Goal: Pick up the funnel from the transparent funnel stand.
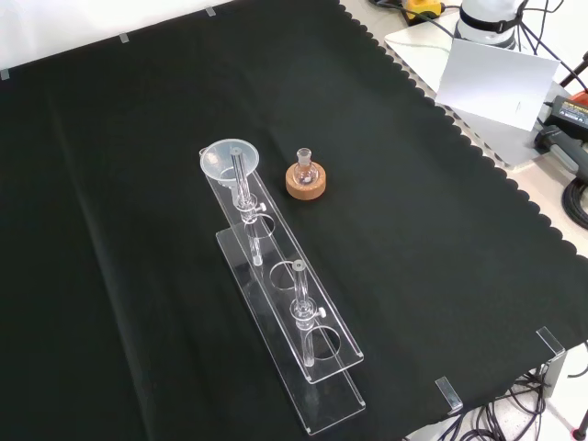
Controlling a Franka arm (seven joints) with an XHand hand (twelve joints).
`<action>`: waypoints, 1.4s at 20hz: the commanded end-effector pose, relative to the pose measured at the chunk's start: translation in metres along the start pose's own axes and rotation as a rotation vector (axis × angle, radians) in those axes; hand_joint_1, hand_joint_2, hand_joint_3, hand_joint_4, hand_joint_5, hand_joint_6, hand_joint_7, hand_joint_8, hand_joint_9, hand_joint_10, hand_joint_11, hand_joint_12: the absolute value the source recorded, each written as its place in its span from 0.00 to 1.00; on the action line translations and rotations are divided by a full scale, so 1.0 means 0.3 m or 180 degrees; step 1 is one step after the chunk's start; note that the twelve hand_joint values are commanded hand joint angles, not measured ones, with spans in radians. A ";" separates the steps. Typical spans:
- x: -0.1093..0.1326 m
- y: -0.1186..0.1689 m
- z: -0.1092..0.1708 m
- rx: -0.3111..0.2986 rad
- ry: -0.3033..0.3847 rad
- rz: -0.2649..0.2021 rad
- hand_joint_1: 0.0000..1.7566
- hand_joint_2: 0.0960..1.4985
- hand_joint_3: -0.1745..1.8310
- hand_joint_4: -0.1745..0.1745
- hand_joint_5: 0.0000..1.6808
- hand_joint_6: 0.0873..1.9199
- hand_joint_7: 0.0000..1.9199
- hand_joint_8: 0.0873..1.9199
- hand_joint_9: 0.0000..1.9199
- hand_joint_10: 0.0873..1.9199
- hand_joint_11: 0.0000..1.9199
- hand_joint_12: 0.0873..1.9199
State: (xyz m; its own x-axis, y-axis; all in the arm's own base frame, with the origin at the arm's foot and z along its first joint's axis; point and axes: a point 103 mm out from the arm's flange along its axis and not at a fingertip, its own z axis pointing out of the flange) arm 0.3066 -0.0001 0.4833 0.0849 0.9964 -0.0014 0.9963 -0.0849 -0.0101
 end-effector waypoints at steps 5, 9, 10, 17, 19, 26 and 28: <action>0.041 0.040 -0.008 -0.0131 -0.0096 -0.0063 0.04 0.33 0.21 0.72 0.00 0.00 0.00 0.00 0.00 0.00 0.00 0.03; 0.067 0.068 0.007 -0.0094 -0.0079 -0.0130 0.04 0.34 0.21 0.72 0.00 0.00 0.00 0.00 0.00 0.00 0.00 0.03; 0.083 0.078 0.014 -0.0090 -0.0104 -0.0150 0.04 0.34 0.21 0.72 0.00 0.00 0.00 0.00 0.00 0.00 0.00 0.03; 0.198 0.174 0.063 -0.0073 -0.0117 -0.0292 0.00 0.33 0.16 0.71 0.00 0.00 0.00 0.00 0.00 0.00 0.00 0.19; 0.245 0.204 0.080 -0.0068 -0.0072 -0.0362 0.02 0.33 0.16 0.70 0.00 0.00 0.00 0.00 0.00 0.00 0.00 0.22; 0.337 0.300 0.148 -0.0080 0.0166 -0.0426 0.04 0.35 0.15 0.69 0.00 0.00 0.00 0.00 0.00 0.00 0.00 0.26; 0.360 0.326 0.177 -0.0060 0.0200 -0.0409 0.04 0.36 0.15 0.69 0.00 0.00 0.00 0.00 0.00 0.00 0.00 0.26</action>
State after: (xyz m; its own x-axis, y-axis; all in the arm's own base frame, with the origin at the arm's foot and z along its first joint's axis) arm 0.3899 0.0744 0.4417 -0.0298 0.9995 0.0124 0.9996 0.0298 -0.0028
